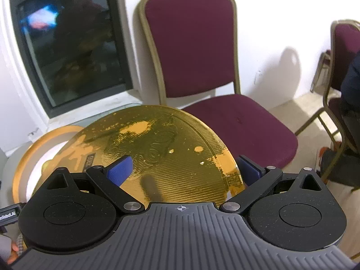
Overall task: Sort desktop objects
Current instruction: 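Carry the gold lid with both grippers over the open box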
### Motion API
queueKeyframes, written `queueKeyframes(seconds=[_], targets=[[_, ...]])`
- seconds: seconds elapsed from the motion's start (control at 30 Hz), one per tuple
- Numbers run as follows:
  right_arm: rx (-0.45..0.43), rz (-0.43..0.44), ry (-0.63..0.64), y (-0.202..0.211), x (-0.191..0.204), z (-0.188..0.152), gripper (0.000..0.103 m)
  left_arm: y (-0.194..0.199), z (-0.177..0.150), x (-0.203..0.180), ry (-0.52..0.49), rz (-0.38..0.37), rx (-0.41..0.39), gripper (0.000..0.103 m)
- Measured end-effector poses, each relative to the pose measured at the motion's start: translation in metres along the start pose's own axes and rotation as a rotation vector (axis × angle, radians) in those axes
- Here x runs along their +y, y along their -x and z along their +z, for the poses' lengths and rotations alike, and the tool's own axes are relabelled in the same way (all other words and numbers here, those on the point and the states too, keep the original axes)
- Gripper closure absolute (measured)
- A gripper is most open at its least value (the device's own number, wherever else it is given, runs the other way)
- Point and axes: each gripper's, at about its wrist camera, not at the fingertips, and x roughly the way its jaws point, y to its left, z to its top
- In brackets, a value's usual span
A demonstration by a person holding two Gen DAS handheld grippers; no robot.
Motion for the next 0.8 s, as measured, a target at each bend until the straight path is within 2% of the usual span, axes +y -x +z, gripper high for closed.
queueKeyframes(seconds=[0.3,0.47,0.8], targets=[[-0.013,0.092,0.04,-0.021,0.05,0.01,0.002,0.016,0.023,0.034,0.018,0.099,-0.112,0.002],[-0.02,0.191,0.043,-0.04,0.075,0.014,0.002,0.025,0.034,0.051,0.022,0.175,-0.185,0.002],[-0.007,0.358,0.03,-0.087,0.122,0.015,0.002,0.037,0.052,0.072,0.01,0.332,-0.264,0.003]])
